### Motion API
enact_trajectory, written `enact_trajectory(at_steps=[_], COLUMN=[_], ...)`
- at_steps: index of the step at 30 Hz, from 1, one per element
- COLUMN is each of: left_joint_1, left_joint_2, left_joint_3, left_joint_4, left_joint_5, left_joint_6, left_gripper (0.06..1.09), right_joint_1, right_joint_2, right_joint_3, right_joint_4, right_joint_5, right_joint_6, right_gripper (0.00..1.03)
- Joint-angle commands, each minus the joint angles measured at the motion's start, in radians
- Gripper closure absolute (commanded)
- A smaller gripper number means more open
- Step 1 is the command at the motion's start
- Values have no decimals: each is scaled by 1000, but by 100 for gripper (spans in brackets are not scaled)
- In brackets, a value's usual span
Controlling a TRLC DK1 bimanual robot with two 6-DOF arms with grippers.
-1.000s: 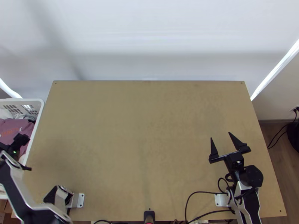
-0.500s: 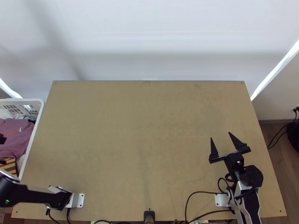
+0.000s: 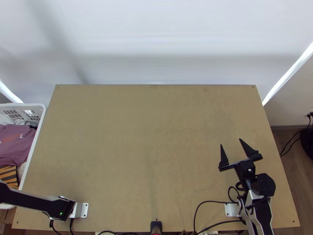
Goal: Fold the t-shirt
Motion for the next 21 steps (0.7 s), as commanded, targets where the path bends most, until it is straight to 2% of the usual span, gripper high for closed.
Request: enact_trajectory(at_steps=[1,12,13,15,20,21], left_joint_1=[4,-10,-12,-15,-24,-26], left_joint_2=[76,166,175,191,195,194], left_joint_3=[78,139,143,149,132,126], left_joint_4=[-48,-23,-17,-11,47,70], left_joint_5=[16,16,16,16,14,9], left_joint_6=[23,24,24,23,23,23], left_gripper=[11,11,15,29,73,86], right_joint_1=[-8,-8,-8,-8,-8,-8], right_joint_2=[-7,-7,-7,-7,-7,-7], right_joint_3=[-8,-8,-8,-8,-8,-8], right_joint_4=[-8,-10,-10,-10,-10,-10], right_joint_5=[6,6,7,6,6,6], right_joint_6=[-14,-14,-14,-14,-14,-14], right_gripper=[4,4,4,4,4,4])
